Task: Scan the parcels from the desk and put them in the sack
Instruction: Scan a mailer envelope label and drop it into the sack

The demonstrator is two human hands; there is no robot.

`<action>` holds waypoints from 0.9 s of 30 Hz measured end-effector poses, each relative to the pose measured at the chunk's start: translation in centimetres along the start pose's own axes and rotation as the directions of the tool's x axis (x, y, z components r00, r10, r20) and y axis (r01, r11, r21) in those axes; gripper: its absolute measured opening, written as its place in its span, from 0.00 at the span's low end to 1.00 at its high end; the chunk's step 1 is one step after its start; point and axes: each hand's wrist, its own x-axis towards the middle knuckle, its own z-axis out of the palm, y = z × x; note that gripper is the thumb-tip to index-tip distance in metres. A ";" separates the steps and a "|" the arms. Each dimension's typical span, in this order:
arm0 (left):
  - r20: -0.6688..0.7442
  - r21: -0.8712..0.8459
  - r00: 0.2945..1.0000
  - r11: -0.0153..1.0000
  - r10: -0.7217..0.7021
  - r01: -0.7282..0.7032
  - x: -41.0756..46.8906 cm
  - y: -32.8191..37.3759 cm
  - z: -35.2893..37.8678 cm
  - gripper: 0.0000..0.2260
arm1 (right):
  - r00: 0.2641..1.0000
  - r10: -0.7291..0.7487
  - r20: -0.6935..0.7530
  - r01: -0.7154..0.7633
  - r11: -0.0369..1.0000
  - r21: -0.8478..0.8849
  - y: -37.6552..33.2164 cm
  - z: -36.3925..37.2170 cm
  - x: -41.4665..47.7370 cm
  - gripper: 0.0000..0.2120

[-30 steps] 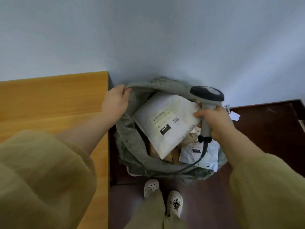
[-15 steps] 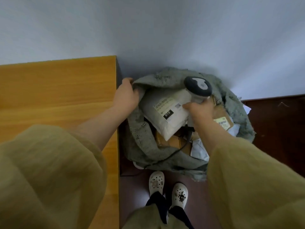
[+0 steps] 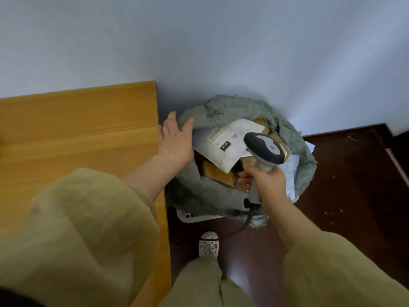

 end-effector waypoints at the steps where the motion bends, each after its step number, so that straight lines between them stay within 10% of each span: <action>1: 0.019 0.019 1.000 1.000 0.012 -0.012 -1.5 0.1 -0.2 0.33 | 1.000 -0.009 0.025 0.009 1.000 -0.014 0.5 -0.3 -1.9 0.03; 10: 0.054 0.071 0.996 0.995 0.071 -0.075 -18.3 -4.7 -3.6 0.28 | 0.972 -0.016 0.234 0.015 1.000 0.008 6.8 -0.4 -20.2 0.07; 27: 0.011 -0.207 0.902 0.882 -0.431 0.424 -28.9 -38.4 -10.1 0.25 | 0.785 -0.104 0.610 0.094 0.994 0.049 3.3 27.4 -35.9 0.07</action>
